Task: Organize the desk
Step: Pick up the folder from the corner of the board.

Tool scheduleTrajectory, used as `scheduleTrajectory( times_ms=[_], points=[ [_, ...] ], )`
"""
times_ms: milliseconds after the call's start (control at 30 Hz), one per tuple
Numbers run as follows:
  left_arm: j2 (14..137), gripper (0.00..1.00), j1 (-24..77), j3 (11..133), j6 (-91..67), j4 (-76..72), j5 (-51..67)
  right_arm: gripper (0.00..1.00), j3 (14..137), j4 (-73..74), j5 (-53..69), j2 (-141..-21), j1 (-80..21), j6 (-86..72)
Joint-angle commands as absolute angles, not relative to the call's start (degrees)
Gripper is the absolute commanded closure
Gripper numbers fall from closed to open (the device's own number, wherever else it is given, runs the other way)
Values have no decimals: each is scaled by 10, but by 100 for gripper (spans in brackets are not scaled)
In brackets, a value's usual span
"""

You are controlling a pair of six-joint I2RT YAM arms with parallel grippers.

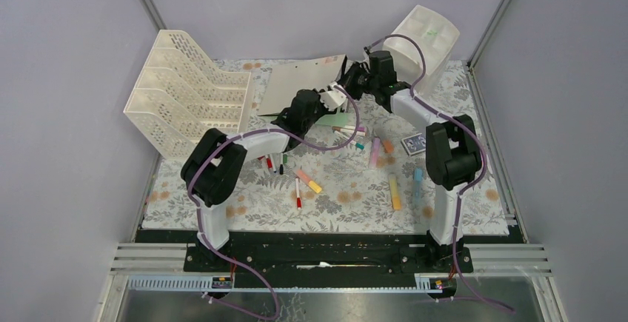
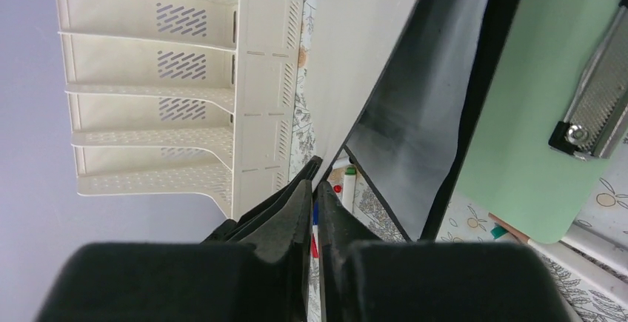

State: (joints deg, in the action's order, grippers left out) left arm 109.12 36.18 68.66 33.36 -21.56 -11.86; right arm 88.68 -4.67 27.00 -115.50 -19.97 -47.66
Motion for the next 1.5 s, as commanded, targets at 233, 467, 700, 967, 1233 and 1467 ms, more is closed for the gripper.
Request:
scheduleTrajectory(
  times_ms=[233, 467, 700, 967, 1233, 1467],
  points=[
    [1018, 100, 361, 658, 276, -261, -129, 53, 946, -22, 379, -1073, -203, -319],
    [994, 100, 359, 637, 250, -271, -138, 46, 977, 57, 399, -1058, -186, -219],
    [961, 100, 357, 624, 221, -274, -128, 45, 969, 82, 353, -1055, -176, -191],
    [933, 100, 356, 613, 206, -270, -121, 36, 992, 82, 322, -1109, -178, -222],
    [918, 100, 357, 610, 186, -260, -117, 36, 1036, 87, 296, -1171, -206, -228],
    [907, 100, 356, 607, 169, -248, -115, 50, 1049, 68, 293, -1204, -222, -251]
  ],
)
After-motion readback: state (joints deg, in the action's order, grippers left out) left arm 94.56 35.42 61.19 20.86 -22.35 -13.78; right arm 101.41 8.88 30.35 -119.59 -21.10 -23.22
